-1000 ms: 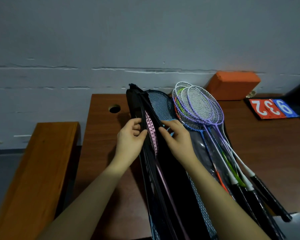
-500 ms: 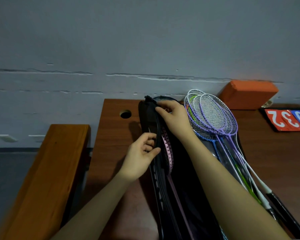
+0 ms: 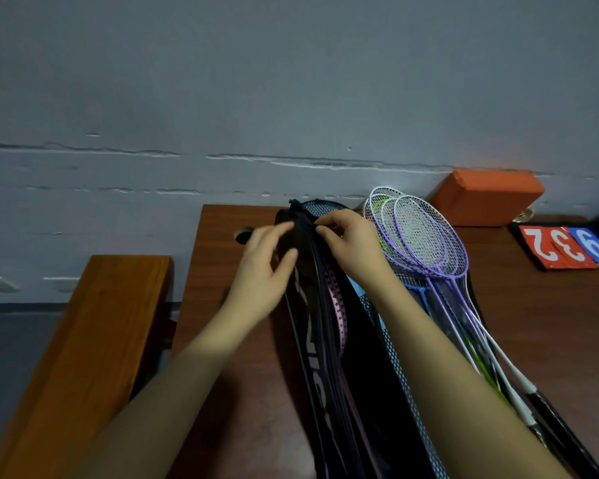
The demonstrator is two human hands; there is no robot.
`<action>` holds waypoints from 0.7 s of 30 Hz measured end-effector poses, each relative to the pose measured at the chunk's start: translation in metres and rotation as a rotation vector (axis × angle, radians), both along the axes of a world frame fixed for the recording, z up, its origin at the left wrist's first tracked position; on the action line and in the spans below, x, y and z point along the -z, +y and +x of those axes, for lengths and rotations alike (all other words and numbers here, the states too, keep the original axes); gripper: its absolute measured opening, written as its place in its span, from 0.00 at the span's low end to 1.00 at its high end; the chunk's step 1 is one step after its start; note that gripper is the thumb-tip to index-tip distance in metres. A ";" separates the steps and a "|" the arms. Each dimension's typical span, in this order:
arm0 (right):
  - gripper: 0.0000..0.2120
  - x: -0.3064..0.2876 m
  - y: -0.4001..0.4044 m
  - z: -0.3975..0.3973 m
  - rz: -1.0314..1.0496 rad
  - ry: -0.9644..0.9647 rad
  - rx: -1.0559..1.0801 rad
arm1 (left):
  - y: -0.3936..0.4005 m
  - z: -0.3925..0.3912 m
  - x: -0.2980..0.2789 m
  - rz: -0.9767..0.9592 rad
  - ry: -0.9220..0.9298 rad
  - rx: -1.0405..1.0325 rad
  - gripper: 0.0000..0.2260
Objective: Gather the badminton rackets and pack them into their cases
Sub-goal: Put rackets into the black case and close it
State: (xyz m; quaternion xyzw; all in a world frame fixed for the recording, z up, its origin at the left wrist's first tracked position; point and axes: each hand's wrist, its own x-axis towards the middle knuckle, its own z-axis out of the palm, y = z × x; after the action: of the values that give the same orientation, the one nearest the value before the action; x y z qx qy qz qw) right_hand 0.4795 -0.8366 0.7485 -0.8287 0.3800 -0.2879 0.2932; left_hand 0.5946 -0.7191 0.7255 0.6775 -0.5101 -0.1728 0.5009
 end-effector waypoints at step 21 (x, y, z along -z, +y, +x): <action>0.09 0.023 0.013 -0.052 -0.508 0.079 -0.052 | -0.074 0.037 0.019 -0.044 -0.367 0.060 0.15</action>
State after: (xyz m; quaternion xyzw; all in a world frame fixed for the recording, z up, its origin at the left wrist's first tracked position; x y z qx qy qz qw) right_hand 0.4273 -0.8232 0.7250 -0.8958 0.2853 -0.3340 0.0677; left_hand 0.6317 -0.7928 0.7064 0.6711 -0.6165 -0.0500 0.4087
